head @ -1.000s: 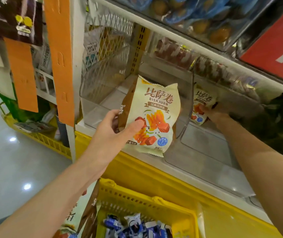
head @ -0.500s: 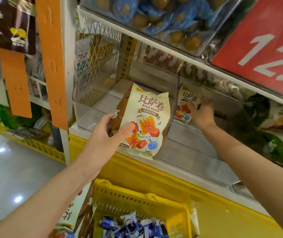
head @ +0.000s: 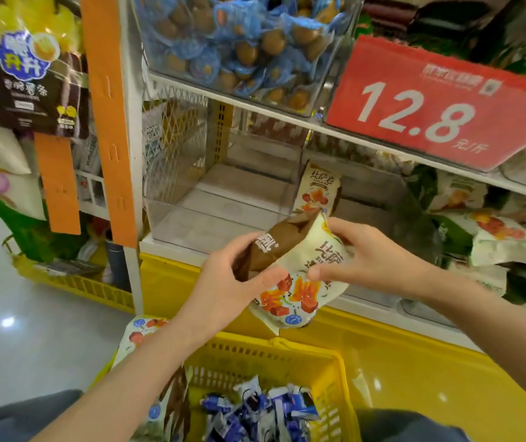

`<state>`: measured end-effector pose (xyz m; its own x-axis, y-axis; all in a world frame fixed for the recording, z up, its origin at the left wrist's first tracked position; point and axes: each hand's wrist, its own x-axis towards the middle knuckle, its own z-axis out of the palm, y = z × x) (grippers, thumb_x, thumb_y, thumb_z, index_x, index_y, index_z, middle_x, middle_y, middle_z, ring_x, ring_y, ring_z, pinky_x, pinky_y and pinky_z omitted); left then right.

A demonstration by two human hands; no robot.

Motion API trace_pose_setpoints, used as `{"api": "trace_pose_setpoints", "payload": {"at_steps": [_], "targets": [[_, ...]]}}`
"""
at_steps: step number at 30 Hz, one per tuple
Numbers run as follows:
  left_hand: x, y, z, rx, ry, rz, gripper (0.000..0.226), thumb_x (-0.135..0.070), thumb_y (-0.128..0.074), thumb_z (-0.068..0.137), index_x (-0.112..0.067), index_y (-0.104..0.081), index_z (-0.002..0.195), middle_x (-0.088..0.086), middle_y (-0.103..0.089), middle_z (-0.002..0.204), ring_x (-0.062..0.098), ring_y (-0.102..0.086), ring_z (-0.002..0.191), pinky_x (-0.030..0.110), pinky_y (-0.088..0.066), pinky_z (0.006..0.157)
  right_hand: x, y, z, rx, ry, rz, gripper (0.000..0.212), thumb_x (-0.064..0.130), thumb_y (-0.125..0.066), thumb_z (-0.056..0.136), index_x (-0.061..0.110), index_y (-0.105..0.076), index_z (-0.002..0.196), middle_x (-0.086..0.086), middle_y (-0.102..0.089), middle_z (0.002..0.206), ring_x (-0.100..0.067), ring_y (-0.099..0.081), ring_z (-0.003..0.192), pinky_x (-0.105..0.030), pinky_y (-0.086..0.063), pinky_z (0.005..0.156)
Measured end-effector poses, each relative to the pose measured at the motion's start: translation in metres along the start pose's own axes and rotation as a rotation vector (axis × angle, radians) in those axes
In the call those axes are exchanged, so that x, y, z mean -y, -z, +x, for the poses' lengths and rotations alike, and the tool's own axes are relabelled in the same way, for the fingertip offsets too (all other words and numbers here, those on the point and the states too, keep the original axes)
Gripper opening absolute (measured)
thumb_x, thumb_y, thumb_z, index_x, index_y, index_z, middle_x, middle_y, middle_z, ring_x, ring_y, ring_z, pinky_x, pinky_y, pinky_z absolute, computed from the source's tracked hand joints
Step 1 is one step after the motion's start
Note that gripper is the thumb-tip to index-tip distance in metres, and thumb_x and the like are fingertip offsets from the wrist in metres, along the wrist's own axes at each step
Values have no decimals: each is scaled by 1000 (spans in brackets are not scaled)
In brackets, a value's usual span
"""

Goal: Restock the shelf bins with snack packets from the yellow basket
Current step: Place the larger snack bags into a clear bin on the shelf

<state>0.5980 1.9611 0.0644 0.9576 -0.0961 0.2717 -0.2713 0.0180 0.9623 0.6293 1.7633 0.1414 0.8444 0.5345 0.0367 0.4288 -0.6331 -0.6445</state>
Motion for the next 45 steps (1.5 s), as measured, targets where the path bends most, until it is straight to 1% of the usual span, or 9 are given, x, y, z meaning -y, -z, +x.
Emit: {"api": "trace_pose_setpoints", "payload": {"at_steps": [5, 10, 14, 17, 22, 26, 31, 38, 45], "targets": [[-24, -38, 34, 112, -188, 188, 52, -43, -67, 73, -36, -51, 122, -14, -62, 114, -4, -59, 101, 13, -50, 79, -20, 24, -36, -401, 8, 60, 44, 59, -72, 51, 42, -59, 89, 24, -69, 87, 3, -67, 75, -12, -51, 58], [-6, -64, 82, 67, -363, 611, 46, -24, -43, 97, -24, -33, 142, -6, -33, 147, 5, -30, 133, 19, -22, 108, -54, 59, -44, -821, -154, -415, 52, 66, -59, 60, 28, -51, 95, 15, -66, 82, 1, -61, 68, -15, -38, 48], [40, -72, 89, 227, -362, 1021, 37, -33, -33, 100, -27, -44, 134, -4, -47, 139, 11, -44, 125, 27, -33, 102, -99, 66, -15, -654, -396, -835, 69, 57, -67, 72, 19, -46, 127, -6, -65, 106, -27, -62, 92, -28, -41, 62], [57, -73, 90, 183, -418, 1071, 33, -34, -34, 98, -24, -58, 119, -4, -64, 116, 10, -57, 105, 26, -39, 92, -125, 70, 22, -504, -492, -954, 67, 58, -64, 76, 20, -44, 127, -6, -64, 104, -28, -62, 92, -31, -42, 66], [67, -71, 97, 117, -566, 1093, 41, -33, -30, 95, -19, -69, 90, -4, -70, 81, 11, -65, 73, 28, -53, 68, -168, 81, 75, -471, -533, -1035, 71, 53, -62, 82, 12, -32, 131, -15, -59, 113, -33, -61, 96, -33, -40, 66], [77, -71, 100, 98, -599, 1044, 40, -30, -30, 96, -19, -68, 87, -5, -68, 79, 11, -62, 70, 29, -51, 66, -198, 84, 104, -428, -505, -912, 73, 50, -67, 78, 14, -33, 131, -15, -47, 130, -33, -51, 113, -39, -46, 85], [82, -71, 101, 62, -623, 958, 31, -27, -39, 95, -21, -68, 88, -7, -68, 81, 9, -60, 73, 23, -44, 69, -205, 103, 123, -341, -390, -894, 73, 41, -76, 72, 17, -43, 132, -13, -48, 136, -36, -44, 125, -45, -36, 106], [84, -73, 100, 47, -624, 946, 30, -26, -40, 94, -20, -69, 88, -6, -68, 81, 9, -60, 72, 24, -45, 69, -205, 99, 135, -444, -268, -884, 58, 17, -71, 80, 12, -47, 133, -16, -54, 131, -38, -48, 123, -48, -39, 105], [76, -76, 96, 53, -520, 947, 32, -27, -37, 94, -23, -67, 86, -9, -66, 78, 8, -57, 71, 23, -41, 68, -205, 93, 150, -389, -491, -1124, 46, 19, -47, 96, 11, -34, 139, -15, -42, 140, -34, -42, 127, -47, -37, 106]]}}
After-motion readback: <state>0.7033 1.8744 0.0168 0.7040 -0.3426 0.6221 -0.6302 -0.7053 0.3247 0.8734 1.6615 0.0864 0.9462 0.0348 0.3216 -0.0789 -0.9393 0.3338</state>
